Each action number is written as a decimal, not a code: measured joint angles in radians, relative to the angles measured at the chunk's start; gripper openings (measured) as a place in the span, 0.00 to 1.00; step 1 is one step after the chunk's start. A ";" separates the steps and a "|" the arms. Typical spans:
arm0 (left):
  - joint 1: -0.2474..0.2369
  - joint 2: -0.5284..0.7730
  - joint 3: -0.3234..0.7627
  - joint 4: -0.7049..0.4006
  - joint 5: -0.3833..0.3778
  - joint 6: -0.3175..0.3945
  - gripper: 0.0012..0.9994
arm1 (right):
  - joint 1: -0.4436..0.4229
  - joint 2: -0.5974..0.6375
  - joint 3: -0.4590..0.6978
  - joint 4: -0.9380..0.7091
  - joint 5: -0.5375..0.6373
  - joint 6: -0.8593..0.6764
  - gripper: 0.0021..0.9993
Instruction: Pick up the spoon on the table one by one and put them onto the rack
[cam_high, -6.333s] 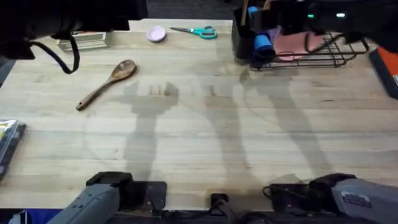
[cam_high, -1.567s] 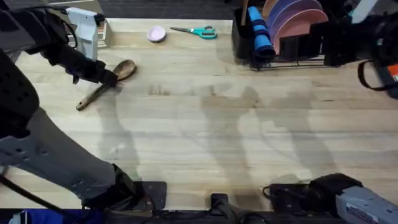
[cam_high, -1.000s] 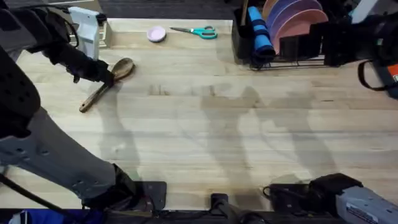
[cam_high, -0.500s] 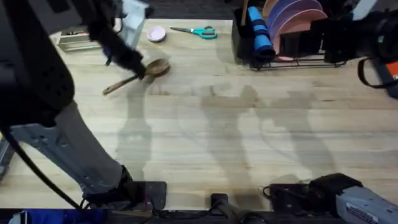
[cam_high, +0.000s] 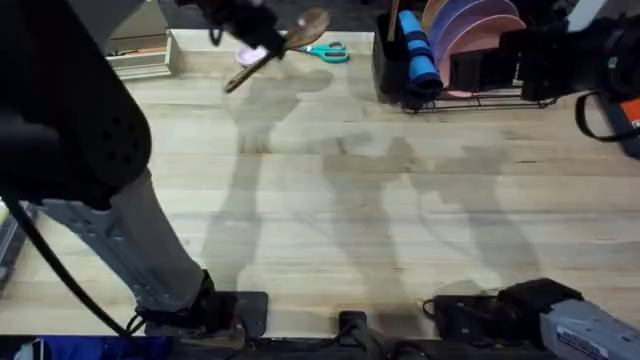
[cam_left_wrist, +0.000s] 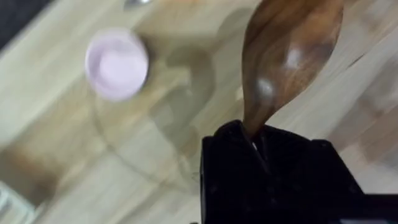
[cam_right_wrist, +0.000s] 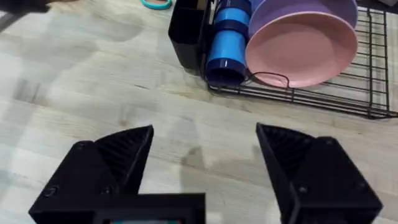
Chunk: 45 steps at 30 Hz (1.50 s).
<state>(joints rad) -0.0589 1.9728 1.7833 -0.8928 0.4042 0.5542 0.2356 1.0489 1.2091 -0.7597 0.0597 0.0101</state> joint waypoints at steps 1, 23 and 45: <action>-0.017 0.000 0.001 0.026 0.017 -0.015 0.04 | 0.000 0.000 0.000 0.000 0.000 0.000 1.00; -0.318 0.000 0.001 0.744 0.180 -0.404 0.04 | 0.000 0.000 0.000 0.000 0.000 0.000 1.00; -0.374 0.070 0.001 0.979 0.168 -0.710 0.04 | 0.000 0.000 0.000 0.000 0.000 0.000 1.00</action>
<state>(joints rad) -0.4333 2.0425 1.7844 0.0861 0.5720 -0.1562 0.2356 1.0492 1.2091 -0.7601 0.0597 0.0101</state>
